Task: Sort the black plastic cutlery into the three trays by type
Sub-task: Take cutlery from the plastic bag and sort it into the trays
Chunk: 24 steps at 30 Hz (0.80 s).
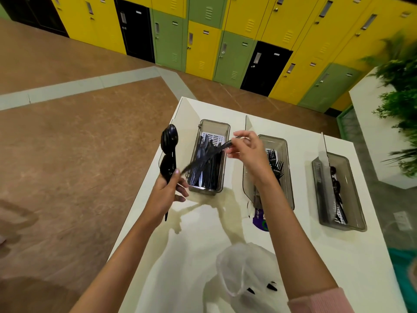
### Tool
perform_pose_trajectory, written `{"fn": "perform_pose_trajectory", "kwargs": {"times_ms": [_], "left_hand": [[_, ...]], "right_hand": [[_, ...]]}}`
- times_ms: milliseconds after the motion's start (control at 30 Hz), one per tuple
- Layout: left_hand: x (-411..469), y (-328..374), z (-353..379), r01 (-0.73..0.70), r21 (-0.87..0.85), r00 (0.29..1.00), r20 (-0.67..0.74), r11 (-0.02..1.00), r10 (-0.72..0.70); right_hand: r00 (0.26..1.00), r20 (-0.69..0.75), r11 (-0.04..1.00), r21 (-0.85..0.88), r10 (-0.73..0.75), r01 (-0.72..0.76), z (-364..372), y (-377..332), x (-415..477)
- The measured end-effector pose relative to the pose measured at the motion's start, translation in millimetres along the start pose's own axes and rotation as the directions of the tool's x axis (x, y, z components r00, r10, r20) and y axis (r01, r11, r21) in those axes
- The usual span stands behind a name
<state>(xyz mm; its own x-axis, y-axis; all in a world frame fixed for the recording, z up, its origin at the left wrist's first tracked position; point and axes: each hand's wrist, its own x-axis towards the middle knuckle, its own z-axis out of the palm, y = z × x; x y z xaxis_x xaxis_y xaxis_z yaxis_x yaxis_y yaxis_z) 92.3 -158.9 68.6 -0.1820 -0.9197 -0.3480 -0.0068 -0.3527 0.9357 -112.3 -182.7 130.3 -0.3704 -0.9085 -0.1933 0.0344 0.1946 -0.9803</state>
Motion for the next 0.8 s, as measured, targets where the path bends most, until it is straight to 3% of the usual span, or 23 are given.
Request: {"fn": "perform_pose_trajectory", "kwargs": {"times_ms": [133, 267, 433, 633, 700, 800], "left_hand": [[-1, 2, 1, -0.020, -0.017, 0.998, -0.061, 1.000, 0.019], [-2, 2, 2, -0.010, -0.028, 0.999, -0.038, 1.000, 0.009], [-5, -2, 7, 0.019, -0.031, 1.000, 0.024, 0.999, -0.018], [-12, 0, 7, 0.030, -0.021, 0.993, 0.119, 0.999, -0.027], [-14, 0, 7, 0.033, -0.014, 0.988, 0.149, 0.999, -0.031], [-18, 2, 9, 0.053, -0.052, 0.979, 0.198, 0.997, -0.042]], "right_hand": [[0.960, -0.258, 0.992, 0.029, -0.110, 0.122, -4, -1, 1], [0.916, -0.356, 0.981, -0.119, -0.184, 0.150, 18, 14, -1], [0.937, -0.288, 0.915, -0.396, -0.200, 0.073, 60, 53, -3], [0.971, -0.231, 0.835, -0.522, 0.057, -0.173, 72, 96, 1], [0.986, -0.146, 0.803, -0.576, 0.085, -0.155, 68, 98, -1], [0.999, -0.035, 0.851, -0.525, 0.014, -0.031, 58, 81, -7]]}}
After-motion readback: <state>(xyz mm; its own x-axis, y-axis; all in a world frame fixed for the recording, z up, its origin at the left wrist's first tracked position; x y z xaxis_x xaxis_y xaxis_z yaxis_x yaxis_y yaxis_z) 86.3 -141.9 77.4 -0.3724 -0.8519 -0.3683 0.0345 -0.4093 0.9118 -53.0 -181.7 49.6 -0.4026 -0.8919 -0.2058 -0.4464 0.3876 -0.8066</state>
